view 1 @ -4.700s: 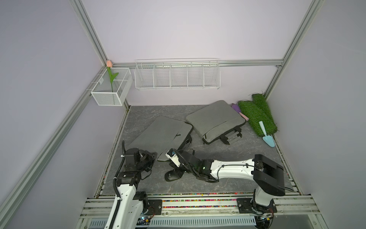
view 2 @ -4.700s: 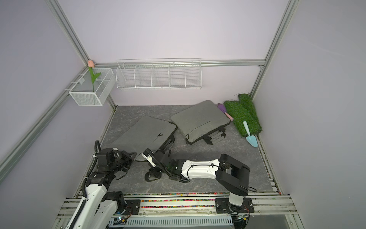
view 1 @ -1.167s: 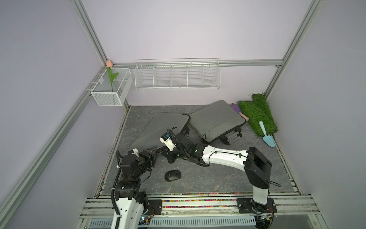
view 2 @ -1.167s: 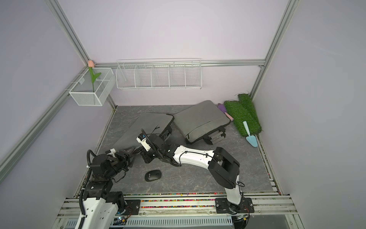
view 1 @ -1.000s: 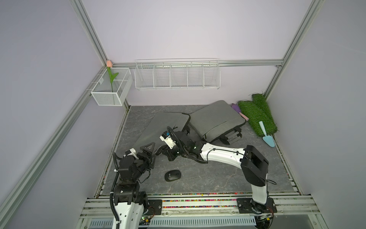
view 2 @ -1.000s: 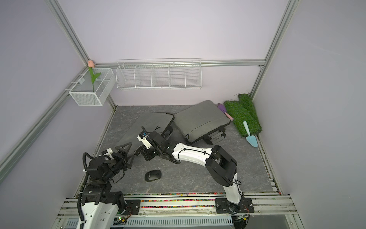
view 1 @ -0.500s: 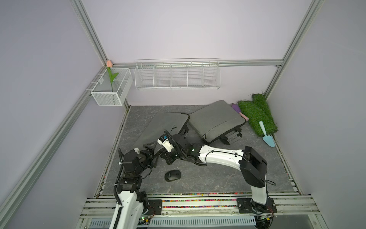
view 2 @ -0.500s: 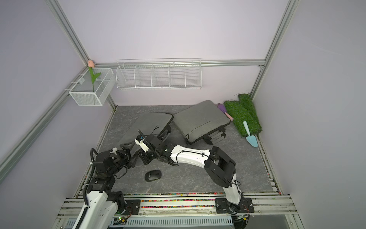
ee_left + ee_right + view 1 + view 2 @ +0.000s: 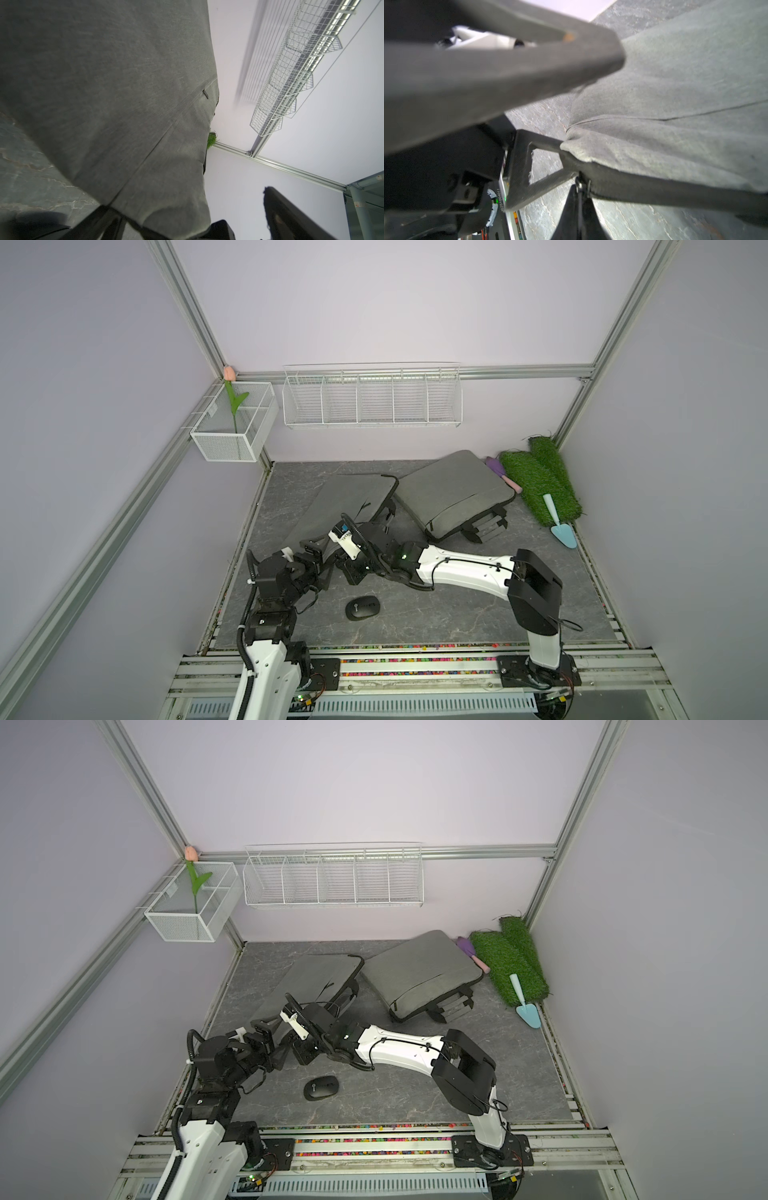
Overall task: Put the mouse into the laptop bag
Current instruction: Unzip the zipper on the zippered laptop bag.
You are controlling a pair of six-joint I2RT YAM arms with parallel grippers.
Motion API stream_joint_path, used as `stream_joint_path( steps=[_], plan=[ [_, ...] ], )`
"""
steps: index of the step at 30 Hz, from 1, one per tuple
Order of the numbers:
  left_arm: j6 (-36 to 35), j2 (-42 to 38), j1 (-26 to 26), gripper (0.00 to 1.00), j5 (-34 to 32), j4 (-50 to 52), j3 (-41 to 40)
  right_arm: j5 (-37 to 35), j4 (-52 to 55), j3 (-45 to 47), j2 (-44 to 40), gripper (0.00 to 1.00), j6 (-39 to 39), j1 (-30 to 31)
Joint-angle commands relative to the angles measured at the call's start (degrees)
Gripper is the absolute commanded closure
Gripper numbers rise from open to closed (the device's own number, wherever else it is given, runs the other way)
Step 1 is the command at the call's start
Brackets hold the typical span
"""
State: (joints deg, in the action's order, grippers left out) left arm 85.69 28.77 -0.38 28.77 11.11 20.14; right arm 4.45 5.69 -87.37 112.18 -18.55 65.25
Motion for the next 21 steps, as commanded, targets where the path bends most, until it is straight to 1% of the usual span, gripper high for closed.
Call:
stream_joint_path(
  steps=[1, 4, 6, 13, 17, 18, 19, 21],
  plan=[
    [0.36, -3.65, -0.06, 0.0, -0.71, 4.93, 3.26, 2.67, -5.74, -3.77, -1.61, 0.94, 1.24, -1.98],
    [2.57, -4.42, -0.06, 0.0, 0.08, 2.58, 0.82, 3.23, -6.29, -4.7, -1.07, 0.94, 1.73, -3.46],
    [2.97, -3.51, -0.06, 0.0, -0.07, 1.59, -0.01, 3.85, -6.81, -4.74, -1.68, 0.94, 2.04, -3.11],
    [3.91, 2.23, -0.08, 0.0, -0.95, -4.69, 0.76, 4.85, -8.56, -3.62, -3.5, 0.93, 1.62, 0.12],
    [4.45, 6.06, -0.06, 0.0, -1.01, -7.98, 1.13, 5.02, -11.36, -1.55, -4.25, 0.94, 0.64, 1.57],
    [4.34, 6.98, -0.06, 0.04, -1.21, -8.66, 1.21, 5.21, -11.69, -1.17, -4.49, 0.93, 0.46, 1.91],
    [4.1, 7.54, -0.07, 0.13, -1.39, -9.23, 1.23, 5.14, -11.58, -0.9, -4.74, 0.93, 0.6, 2.19],
    [2.08, 8.51, 0.03, 0.55, -2.32, -8.16, 2.21, 5.04, -10.69, 0.03, -5.83, 0.93, 1.02, 2.59]
  ],
)
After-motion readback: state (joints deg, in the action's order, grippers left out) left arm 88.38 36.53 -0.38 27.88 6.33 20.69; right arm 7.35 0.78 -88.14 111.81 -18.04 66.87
